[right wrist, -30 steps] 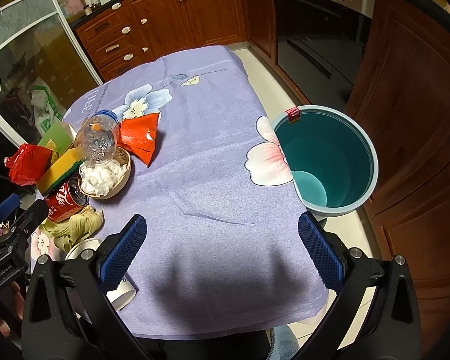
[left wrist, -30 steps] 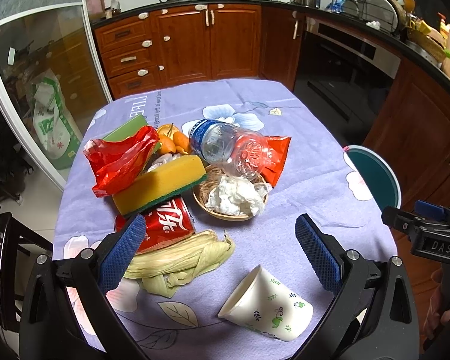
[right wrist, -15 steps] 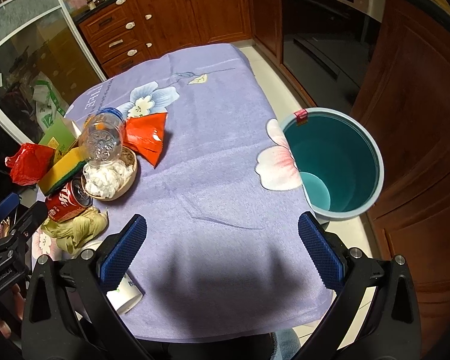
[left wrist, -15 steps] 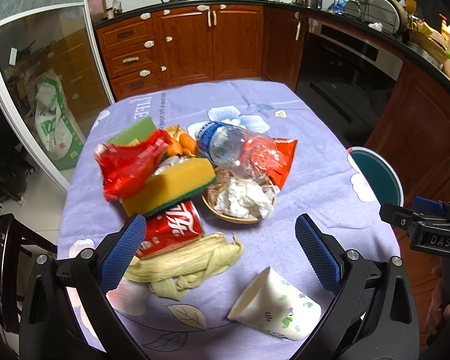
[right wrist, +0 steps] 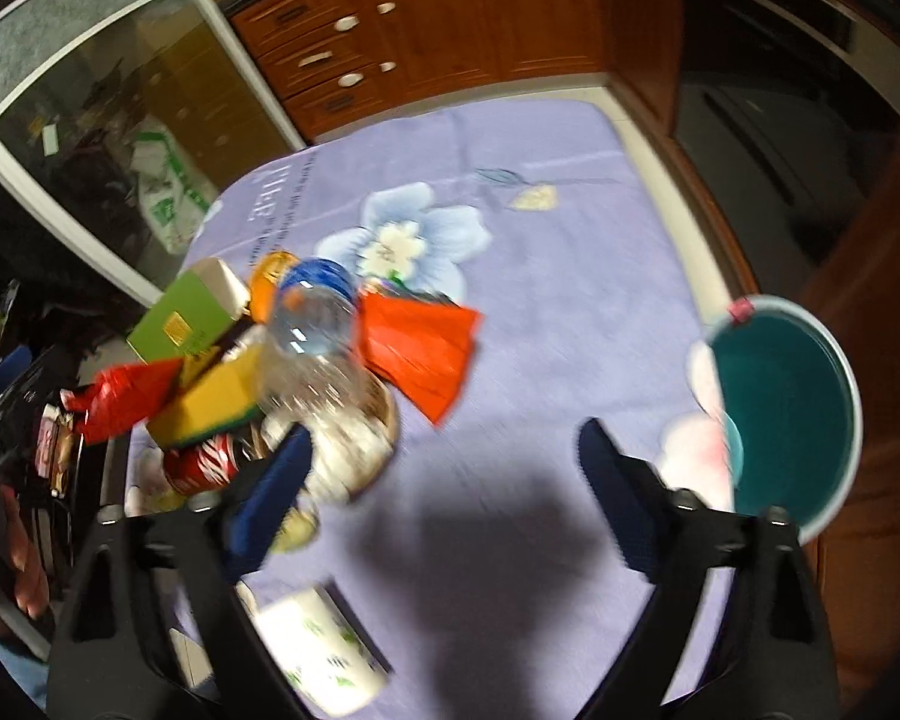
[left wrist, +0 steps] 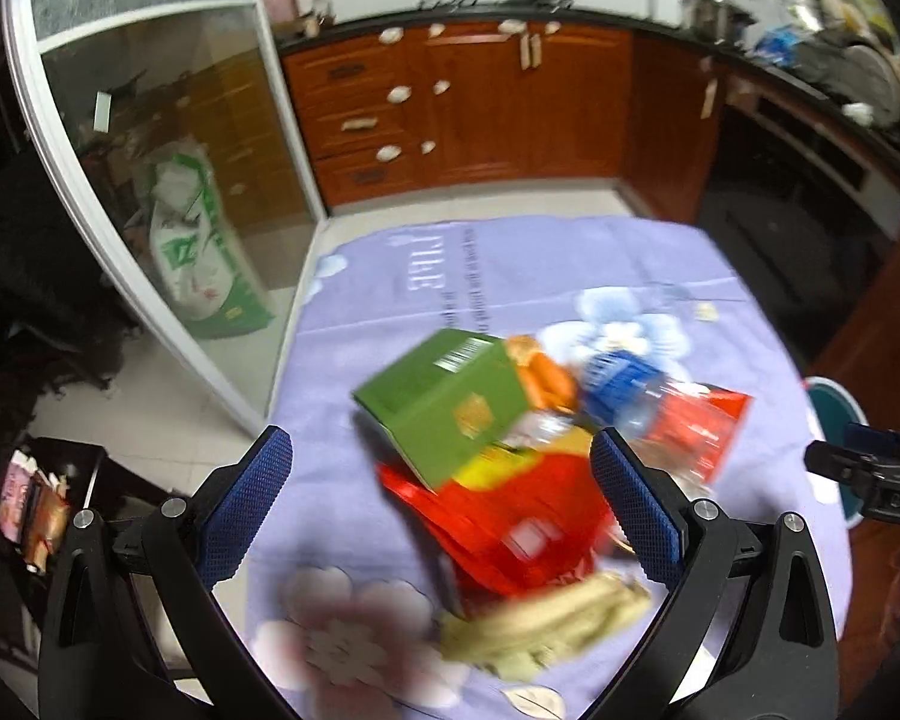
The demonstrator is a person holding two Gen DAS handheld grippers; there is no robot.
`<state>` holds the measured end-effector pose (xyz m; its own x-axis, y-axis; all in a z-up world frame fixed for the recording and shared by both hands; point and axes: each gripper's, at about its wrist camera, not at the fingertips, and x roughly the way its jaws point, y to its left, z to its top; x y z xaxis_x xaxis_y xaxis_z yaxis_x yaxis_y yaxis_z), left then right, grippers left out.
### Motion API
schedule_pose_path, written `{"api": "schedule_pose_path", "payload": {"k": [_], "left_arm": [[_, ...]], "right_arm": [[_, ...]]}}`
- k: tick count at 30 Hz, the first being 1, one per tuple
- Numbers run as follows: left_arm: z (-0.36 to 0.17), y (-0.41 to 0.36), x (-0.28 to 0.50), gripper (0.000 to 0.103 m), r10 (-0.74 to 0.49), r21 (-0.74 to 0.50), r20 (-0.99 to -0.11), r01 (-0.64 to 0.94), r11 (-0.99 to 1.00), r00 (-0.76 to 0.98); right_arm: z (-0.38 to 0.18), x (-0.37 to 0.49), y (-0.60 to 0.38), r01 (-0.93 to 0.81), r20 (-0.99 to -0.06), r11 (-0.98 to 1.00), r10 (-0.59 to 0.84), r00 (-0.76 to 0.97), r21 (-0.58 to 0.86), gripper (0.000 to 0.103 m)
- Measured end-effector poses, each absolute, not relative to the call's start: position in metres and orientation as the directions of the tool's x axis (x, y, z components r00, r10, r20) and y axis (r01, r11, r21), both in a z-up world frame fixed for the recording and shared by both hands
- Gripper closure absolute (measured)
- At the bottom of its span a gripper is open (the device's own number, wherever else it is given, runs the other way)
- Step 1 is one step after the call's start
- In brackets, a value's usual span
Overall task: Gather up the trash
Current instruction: 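Grasp the clear plastic bottle with the right tool while the left tool grasps the green snack box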
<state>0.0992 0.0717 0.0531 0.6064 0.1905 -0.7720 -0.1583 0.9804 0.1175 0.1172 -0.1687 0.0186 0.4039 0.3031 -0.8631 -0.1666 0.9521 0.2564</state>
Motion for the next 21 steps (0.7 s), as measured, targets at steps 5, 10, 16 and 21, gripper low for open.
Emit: {"api": "schedule_pose_path", "payload": {"k": [5,10,16,21], "left_arm": [[0.046,0.092,0.152,0.004,0.194,0.122,-0.823,-0.167,0.978,0.535],[0.023,0.090,0.205,0.004,0.103,0.055,-0.894,-0.119,0.991,0.437],[-0.011,0.084,0.240,0.004,0.119,0.082,-0.931,-0.119,0.990,0.346],[-0.032,0.099,0.228,0.004,0.152,0.118,-0.937,-0.126,0.985,0.314]], "right_arm": [[0.016,0.161,-0.142,-0.218,-0.873,0.932,0.351,0.338,0.290,0.046],[0.005,0.202,-0.112,-0.264,-0.894,0.917,0.366,0.258,0.299,0.036],[-0.026,0.227,-0.079,-0.303,-0.921,0.898,0.369,0.121,0.320,0.028],[-0.038,0.225,-0.065,-0.327,-0.922,0.882,0.381,0.073,0.339,0.028]]}}
